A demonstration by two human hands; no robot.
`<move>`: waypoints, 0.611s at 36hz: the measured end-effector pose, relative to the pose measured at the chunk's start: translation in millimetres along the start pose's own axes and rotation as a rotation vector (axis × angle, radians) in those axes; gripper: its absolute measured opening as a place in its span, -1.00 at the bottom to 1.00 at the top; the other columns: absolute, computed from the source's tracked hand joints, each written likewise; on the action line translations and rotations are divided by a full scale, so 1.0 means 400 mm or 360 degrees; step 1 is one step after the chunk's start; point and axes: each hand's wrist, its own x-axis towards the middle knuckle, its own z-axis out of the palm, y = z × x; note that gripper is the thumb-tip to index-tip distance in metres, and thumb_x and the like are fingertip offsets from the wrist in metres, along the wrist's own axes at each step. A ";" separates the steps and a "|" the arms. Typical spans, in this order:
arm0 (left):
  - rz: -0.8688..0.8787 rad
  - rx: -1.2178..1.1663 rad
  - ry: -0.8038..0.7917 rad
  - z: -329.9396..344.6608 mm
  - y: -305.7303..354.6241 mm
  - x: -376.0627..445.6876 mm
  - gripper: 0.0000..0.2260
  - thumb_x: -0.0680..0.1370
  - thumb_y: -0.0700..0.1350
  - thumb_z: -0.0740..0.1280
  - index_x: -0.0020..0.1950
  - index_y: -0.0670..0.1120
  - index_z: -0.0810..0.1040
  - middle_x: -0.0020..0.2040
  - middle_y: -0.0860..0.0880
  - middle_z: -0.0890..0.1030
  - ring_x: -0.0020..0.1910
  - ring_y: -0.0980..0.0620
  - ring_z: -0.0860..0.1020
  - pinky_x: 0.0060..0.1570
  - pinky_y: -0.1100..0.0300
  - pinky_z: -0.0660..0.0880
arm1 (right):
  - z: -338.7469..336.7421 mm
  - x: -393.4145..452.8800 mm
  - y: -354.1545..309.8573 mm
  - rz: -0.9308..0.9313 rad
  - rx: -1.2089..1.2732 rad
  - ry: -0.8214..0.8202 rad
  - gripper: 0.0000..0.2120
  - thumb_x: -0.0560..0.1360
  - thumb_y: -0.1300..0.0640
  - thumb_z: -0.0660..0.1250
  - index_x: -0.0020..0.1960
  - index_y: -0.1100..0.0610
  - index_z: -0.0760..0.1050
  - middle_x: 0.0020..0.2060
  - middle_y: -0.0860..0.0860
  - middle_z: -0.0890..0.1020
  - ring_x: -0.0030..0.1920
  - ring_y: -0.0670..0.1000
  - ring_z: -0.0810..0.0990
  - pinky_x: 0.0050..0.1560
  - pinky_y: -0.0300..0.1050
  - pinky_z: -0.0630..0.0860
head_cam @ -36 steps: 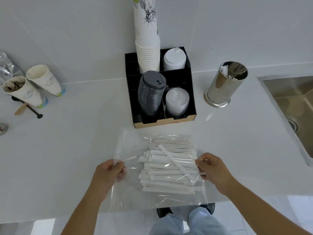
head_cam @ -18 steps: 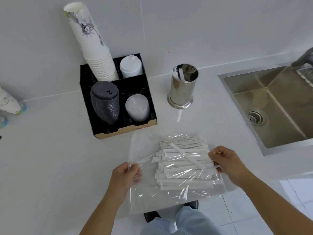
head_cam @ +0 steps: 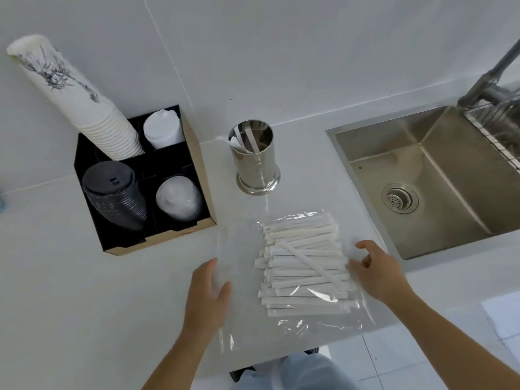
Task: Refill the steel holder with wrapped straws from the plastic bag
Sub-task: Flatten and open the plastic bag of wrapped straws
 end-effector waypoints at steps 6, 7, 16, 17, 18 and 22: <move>0.0389 0.0574 -0.0215 0.040 0.020 0.005 -0.51 0.67 -0.03 0.13 0.59 -0.07 0.13 0.62 -0.01 0.02 0.59 0.03 -0.03 0.49 0.22 -0.17 | 0.022 -0.006 -0.047 -0.0379 -0.0210 0.0110 -0.62 0.52 0.09 0.35 0.32 0.08 0.45 -0.08 -0.03 0.55 -0.12 0.00 0.52 -0.13 -0.17 0.40; 0.0438 0.0649 -0.0230 0.045 0.022 0.008 -0.51 0.68 -0.03 0.11 0.59 -0.08 0.11 0.62 -0.03 0.00 0.59 0.01 -0.05 0.48 0.21 -0.22 | 0.032 -0.010 -0.062 -0.0480 -0.0208 0.0130 -0.62 0.51 0.11 0.36 0.31 0.11 0.46 0.01 0.03 0.57 -0.04 0.06 0.54 -0.08 -0.17 0.41; 0.0638 0.1079 -0.0303 0.077 0.007 0.052 -0.40 0.56 0.22 -0.31 0.56 0.01 -0.23 0.55 0.09 -0.25 0.54 0.10 -0.26 0.48 0.13 -0.35 | 0.172 -0.031 -0.181 -0.0983 -0.0573 -0.0056 -0.48 0.62 -0.05 0.15 0.51 0.12 0.26 0.55 0.09 0.17 0.55 0.14 0.07 0.51 0.09 -0.12; 0.0639 0.1078 -0.0299 0.078 0.005 0.057 -0.40 0.56 0.23 -0.31 0.55 0.02 -0.25 0.54 0.10 -0.26 0.52 0.11 -0.28 0.47 0.13 -0.36 | 0.189 -0.032 -0.187 -0.0983 -0.0636 -0.0084 -0.46 0.62 -0.09 0.09 0.54 0.10 0.20 0.57 0.06 0.10 0.56 0.12 0.01 0.50 0.09 -0.19; 0.0635 0.1072 -0.0291 0.078 0.004 0.062 -0.40 0.55 0.24 -0.30 0.54 0.02 -0.27 0.54 0.10 -0.27 0.51 0.12 -0.30 0.46 0.14 -0.38 | 0.203 -0.032 -0.191 -0.0970 -0.0700 -0.0121 -0.43 0.63 -0.13 0.01 0.57 0.08 0.12 0.58 0.02 0.03 0.57 0.10 -0.05 0.49 0.10 -0.25; 0.0582 0.1073 -0.0301 0.076 -0.022 0.075 -0.41 0.56 0.28 -0.29 0.51 0.07 -0.38 0.54 0.11 -0.34 0.50 0.12 -0.37 0.44 0.13 -0.41 | 0.236 -0.037 -0.191 -0.0889 -0.0898 -0.0158 -0.36 0.58 -0.20 -0.18 0.58 0.07 0.07 0.57 0.00 0.06 0.56 0.09 0.02 0.50 0.21 -0.19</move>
